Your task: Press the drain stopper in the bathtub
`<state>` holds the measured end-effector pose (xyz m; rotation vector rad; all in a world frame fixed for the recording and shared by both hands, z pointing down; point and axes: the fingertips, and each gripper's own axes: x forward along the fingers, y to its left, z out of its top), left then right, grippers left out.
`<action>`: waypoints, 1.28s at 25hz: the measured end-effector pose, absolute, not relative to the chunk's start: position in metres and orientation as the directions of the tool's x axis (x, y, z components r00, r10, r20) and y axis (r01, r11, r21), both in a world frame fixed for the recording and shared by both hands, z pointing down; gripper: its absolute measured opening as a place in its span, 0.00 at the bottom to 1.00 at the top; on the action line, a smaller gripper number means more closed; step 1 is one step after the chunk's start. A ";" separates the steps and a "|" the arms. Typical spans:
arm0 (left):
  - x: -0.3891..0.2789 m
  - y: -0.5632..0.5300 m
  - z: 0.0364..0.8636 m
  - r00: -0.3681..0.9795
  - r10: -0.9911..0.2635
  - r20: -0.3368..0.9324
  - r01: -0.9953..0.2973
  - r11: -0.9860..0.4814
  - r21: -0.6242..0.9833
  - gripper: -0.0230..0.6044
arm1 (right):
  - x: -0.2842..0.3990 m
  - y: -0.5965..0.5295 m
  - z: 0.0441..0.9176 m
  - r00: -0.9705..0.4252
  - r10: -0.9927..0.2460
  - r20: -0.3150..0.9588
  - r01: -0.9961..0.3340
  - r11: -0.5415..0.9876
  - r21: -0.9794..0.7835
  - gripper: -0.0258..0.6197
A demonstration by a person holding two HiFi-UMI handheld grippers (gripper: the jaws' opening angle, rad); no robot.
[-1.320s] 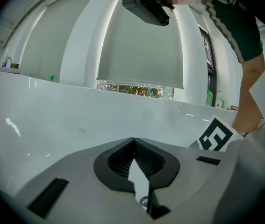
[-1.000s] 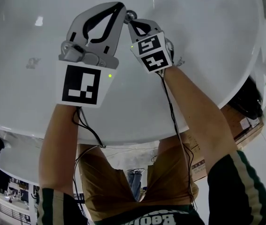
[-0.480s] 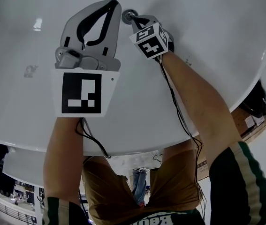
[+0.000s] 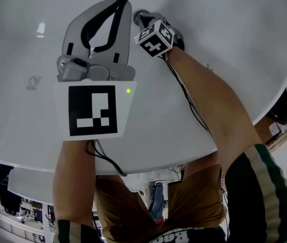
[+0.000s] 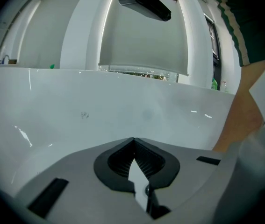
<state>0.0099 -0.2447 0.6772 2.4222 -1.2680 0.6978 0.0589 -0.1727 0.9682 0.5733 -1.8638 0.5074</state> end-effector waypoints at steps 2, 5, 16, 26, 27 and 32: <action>0.009 -0.244 0.674 0.491 -0.670 0.557 -0.827 -0.560 0.056 0.05 | 0.059 -0.173 0.970 -0.304 -0.164 0.938 -0.591 0.805 -0.052 0.05; 0.009 -0.244 0.670 0.490 -0.673 0.554 -0.821 -0.570 0.034 0.05 | 0.057 -0.172 0.970 -0.312 -0.165 0.936 -0.569 0.821 -0.044 0.05; 0.009 -0.240 0.675 0.491 -0.650 0.580 -0.816 -0.577 0.044 0.05 | 0.059 -0.173 0.974 -0.317 -0.179 0.931 -0.610 0.791 -0.055 0.05; 0.007 -0.238 0.677 0.492 -0.638 0.592 -0.818 -0.572 0.062 0.05 | 0.056 -0.172 0.974 -0.323 -0.154 0.934 -0.560 0.827 -0.057 0.05; 0.009 -0.238 0.677 0.498 -0.637 0.588 -0.815 -0.576 0.066 0.05 | 0.057 -0.173 0.974 -0.321 -0.156 0.934 -0.559 0.827 -0.054 0.05; 0.010 -0.241 0.670 0.507 -0.653 0.563 -0.813 -0.579 0.060 0.05 | 0.056 -0.172 0.975 -0.320 -0.156 0.934 -0.560 0.827 -0.054 0.05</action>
